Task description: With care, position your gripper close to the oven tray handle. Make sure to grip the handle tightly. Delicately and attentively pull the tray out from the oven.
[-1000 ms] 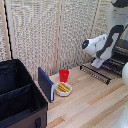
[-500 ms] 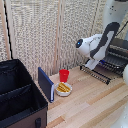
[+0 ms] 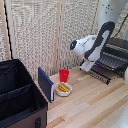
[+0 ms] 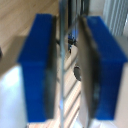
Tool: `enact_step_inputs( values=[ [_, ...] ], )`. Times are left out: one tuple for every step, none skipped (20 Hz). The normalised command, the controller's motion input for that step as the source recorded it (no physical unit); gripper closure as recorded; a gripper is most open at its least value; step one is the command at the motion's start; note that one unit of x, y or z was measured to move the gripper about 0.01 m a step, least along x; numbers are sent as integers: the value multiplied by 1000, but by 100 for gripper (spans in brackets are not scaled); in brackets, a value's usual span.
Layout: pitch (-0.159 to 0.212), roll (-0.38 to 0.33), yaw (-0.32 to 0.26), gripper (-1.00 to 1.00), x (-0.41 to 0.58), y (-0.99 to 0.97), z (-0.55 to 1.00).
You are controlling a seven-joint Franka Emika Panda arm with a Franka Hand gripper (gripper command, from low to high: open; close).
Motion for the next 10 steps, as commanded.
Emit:
enact_step_inputs(
  values=[
    [24, -24, 0, -100, 146, 0, 157],
    [19, 0, 0, -100, 149, 0, 186],
    [13, 0, 0, -100, 149, 0, 171],
    [0, 0, -1, -100, 74, 0, 226],
    [0, 26, -35, -100, 0, 0, 303],
    [0, 76, -60, -100, 0, -23, 440],
    [0, 76, -75, -100, 26, 0, 506],
    [0, 59, -85, -100, 0, 0, 631],
    [0, 49, -88, -100, 9, 0, 680],
    [14, 73, -103, -100, 0, -11, 637]
  ],
)
